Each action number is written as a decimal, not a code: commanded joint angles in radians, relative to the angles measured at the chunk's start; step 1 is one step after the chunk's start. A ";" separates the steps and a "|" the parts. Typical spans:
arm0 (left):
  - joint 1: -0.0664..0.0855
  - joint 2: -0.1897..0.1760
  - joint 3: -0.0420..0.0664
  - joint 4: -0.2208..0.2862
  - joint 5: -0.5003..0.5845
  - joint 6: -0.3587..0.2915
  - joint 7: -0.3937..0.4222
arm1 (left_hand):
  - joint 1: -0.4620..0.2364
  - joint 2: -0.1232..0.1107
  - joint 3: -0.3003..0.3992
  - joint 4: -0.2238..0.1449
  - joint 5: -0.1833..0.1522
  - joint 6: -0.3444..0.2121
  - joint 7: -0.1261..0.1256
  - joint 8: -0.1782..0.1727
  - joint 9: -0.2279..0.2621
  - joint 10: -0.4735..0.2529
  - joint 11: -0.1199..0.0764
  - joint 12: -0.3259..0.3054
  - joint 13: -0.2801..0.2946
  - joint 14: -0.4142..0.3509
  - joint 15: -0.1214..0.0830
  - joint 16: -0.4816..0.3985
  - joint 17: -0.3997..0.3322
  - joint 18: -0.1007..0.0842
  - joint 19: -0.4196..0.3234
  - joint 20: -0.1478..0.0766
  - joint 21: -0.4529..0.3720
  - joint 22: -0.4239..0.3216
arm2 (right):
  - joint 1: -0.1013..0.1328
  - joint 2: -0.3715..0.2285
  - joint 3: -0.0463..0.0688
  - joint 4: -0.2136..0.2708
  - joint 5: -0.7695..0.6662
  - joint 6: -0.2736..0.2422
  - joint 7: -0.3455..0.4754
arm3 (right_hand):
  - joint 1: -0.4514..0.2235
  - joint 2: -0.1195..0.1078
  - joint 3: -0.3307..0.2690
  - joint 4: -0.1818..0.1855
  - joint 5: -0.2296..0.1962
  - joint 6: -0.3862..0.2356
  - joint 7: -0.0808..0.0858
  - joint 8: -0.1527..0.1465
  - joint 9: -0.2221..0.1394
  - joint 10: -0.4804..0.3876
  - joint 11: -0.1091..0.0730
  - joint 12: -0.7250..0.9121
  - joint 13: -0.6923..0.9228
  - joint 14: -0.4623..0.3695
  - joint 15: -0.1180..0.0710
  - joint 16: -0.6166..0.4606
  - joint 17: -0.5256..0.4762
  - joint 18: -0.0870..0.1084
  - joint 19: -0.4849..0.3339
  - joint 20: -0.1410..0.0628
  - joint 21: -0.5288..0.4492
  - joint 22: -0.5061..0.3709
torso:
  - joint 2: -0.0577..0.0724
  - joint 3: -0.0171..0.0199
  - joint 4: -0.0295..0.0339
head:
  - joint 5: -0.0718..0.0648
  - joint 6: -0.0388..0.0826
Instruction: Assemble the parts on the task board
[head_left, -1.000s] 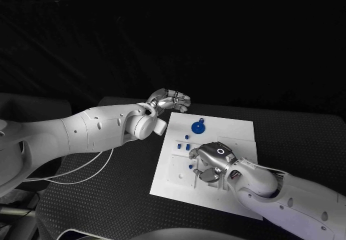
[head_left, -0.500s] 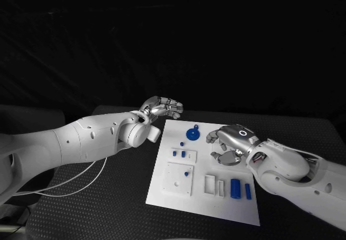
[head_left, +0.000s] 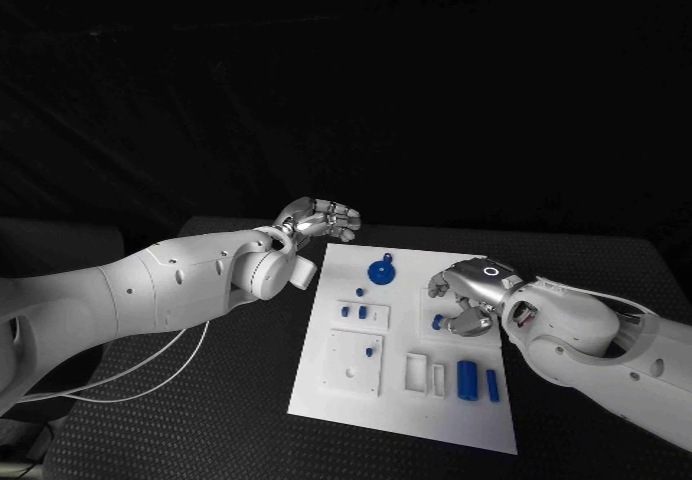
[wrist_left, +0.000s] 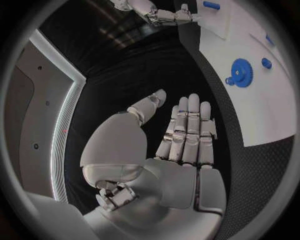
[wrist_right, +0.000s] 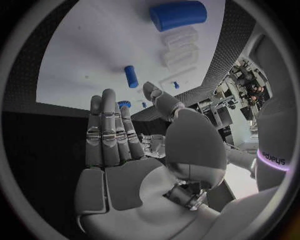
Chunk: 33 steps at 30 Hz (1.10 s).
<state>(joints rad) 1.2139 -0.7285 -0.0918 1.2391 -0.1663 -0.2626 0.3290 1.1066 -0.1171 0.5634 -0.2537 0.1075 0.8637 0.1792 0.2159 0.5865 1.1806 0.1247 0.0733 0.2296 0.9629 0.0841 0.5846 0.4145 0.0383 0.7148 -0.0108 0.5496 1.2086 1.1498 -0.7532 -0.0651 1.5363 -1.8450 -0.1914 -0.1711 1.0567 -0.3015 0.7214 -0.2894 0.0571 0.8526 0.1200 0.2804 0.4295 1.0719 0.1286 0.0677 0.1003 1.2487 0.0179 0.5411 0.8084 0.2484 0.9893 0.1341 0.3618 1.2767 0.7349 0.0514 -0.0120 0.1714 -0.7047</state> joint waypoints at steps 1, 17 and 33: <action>0.001 0.002 0.001 0.001 0.005 0.016 0.010 | -0.007 0.000 0.001 0.005 0.000 -0.007 -0.001 0.003 -0.001 -0.006 0.001 -0.001 -0.001 0.000 0.007 -0.005 0.002 0.004 -0.002 0.002 -0.005 0.002 | -0.003 0.003 -0.003 -0.010 -0.014 0.054 -0.009 | -0.007 0.001 -0.006 0.001 -0.004 -0.004 0.002 -0.003 -0.001 -0.006 0.001 -0.003 -0.002 -0.008 0.000 -0.005 0.001 0.013 -0.008 0.002 -0.003 0.002 | 0.001 -0.0010 0.0009 | 0.000 -0.002; 0.001 0.002 0.001 0.001 0.005 0.015 0.011 | -0.007 0.000 0.001 0.006 0.000 -0.007 -0.001 0.003 -0.001 -0.006 0.001 -0.001 -0.001 0.001 0.007 -0.006 0.003 0.004 -0.001 0.002 -0.005 0.002 | -0.023 0.034 -0.015 -0.036 -0.011 0.044 0.007 | 0.065 0.019 0.115 0.066 -0.009 0.052 0.022 0.042 0.015 0.080 -0.018 0.038 -0.002 0.024 -0.018 0.001 0.021 0.013 0.028 -0.010 0.009 0.012 | 0.001 -0.0017 0.0018 | 0.005 -0.010; 0.001 0.002 0.001 0.002 0.005 0.015 0.010 | -0.007 0.001 0.001 0.006 0.001 -0.007 -0.002 0.003 -0.001 -0.006 0.000 -0.001 -0.002 0.001 0.007 -0.008 0.005 0.004 -0.001 0.002 -0.006 0.003 | -0.029 0.043 -0.029 -0.052 -0.042 0.054 -0.005 | 0.068 0.072 0.144 0.081 -0.009 0.102 0.020 0.071 0.026 0.149 -0.032 0.063 0.006 0.032 -0.030 0.001 0.036 0.013 0.041 -0.017 0.015 0.022 | 0.000 -0.0013 0.0014 | 0.009 -0.020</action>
<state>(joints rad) 1.2138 -0.7281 -0.0919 1.2388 -0.1662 -0.2607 0.3295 1.1066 -0.1171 0.5634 -0.2537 0.1075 0.8639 0.1794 0.2159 0.5866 1.1806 0.1247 0.0733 0.2290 0.9629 0.0841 0.5807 0.4186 0.0383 0.7148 -0.0108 0.5496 1.2102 1.1220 -0.7118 -0.0940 1.4873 -1.8610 -0.1534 -0.1744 1.1228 -0.2405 0.8599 -0.2069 0.0504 0.9496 0.1392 0.3477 0.4540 1.2136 0.0946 0.1264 0.1053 1.2774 -0.0099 0.5411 0.8438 0.2484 1.0220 0.1158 0.3715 1.2974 0.7354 0.0497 -0.0107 0.1797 -0.7224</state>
